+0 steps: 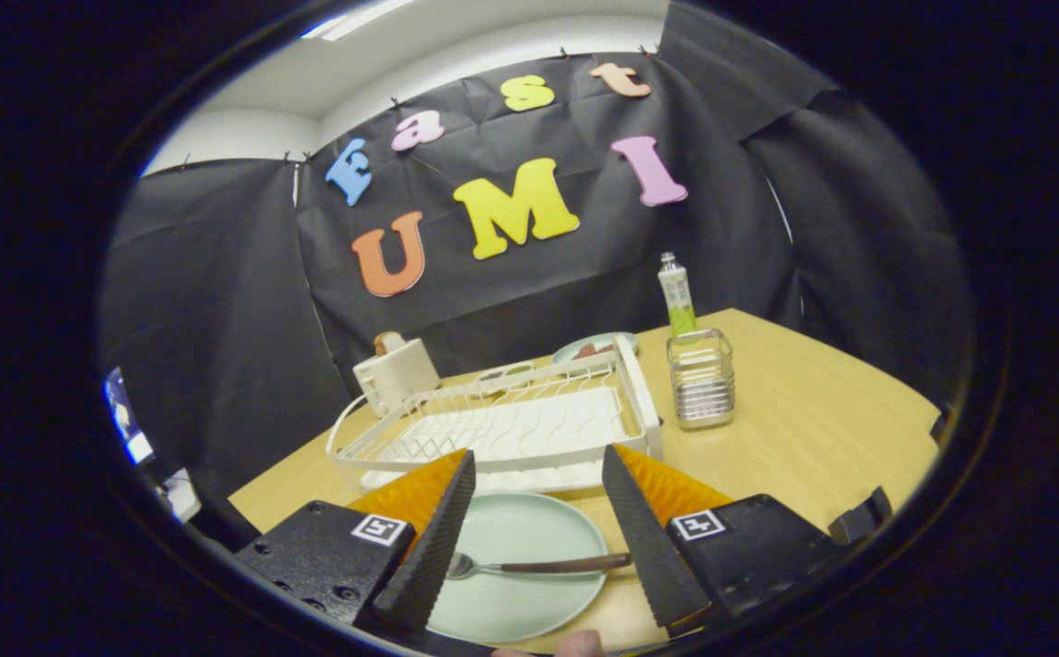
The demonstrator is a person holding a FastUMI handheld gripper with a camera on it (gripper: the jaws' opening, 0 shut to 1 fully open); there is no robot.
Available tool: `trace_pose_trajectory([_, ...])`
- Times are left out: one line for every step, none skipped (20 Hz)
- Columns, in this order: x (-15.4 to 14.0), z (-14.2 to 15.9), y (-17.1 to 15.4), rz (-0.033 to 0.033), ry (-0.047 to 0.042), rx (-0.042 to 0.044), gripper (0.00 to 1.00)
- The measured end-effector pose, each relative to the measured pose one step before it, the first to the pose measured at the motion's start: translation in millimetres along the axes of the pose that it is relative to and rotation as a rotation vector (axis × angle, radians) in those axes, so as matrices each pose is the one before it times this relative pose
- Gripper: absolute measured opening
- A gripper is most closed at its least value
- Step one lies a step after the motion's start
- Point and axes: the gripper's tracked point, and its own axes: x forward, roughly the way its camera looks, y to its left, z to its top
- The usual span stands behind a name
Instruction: Take the plate from the dish rack, then take the spoon from the basket and place it into the plate.
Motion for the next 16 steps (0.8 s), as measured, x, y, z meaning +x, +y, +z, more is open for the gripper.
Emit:
trace_pose_trajectory([-4.76, 6.54, 1.65, -0.01308, -0.02534, -0.03222, 0.92])
trace_pose_trajectory([-5.41, 6.81, 0.55, -0.01457, -0.02046, -0.02638, 0.93])
trace_pose_trajectory([-4.84, 4.28, 1.40, -0.00994, -0.01743, -0.02587, 0.95])
trace_pose_trajectory([-5.11, 4.89, 0.13, -0.01277, -0.01700, -0.02353, 0.95])
trace_pose_trajectory([-4.68, 4.39, -1.85, -0.01694, -0.01792, -0.02334, 0.96])
trace_pose_trajectory([-5.08, 6.72, -2.73, -0.01880, -0.02406, -0.02279, 0.96])
trace_pose_trajectory([-4.97, 6.34, -1.92, -0.01336, -0.02698, -0.01596, 0.99])
trace_pose_trajectory([-6.05, 6.54, -1.66, -0.00698, -0.02531, -0.00938, 0.99])
trace_pose_trajectory([-5.56, 5.19, -1.69, -0.00214, -0.02359, -0.00588, 0.99])
trace_pose_trajectory([-5.83, 7.27, -2.69, -0.00322, -0.02252, -0.00838, 0.99])
trace_pose_trajectory([-6.25, 5.87, -2.70, -0.00104, -0.02423, -0.00987, 0.99])
trace_pose_trajectory([-6.21, 6.55, -0.89, 0.00462, -0.02161, -0.00732, 0.99])
trace_pose_trajectory([-6.80, 4.07, -0.65, 0.00754, -0.01530, -0.01036, 0.99])
trace_pose_trajectory([-6.55, 2.05, -0.61, 0.00638, -0.00640, -0.00869, 0.99])
trace_pose_trajectory([-7.26, 0.82, -1.92, 0.00504, -0.00241, -0.00717, 0.99])
trace_pose_trajectory([-5.07, 2.42, -0.80, 0.00793, -0.00836, -0.00455, 0.99])
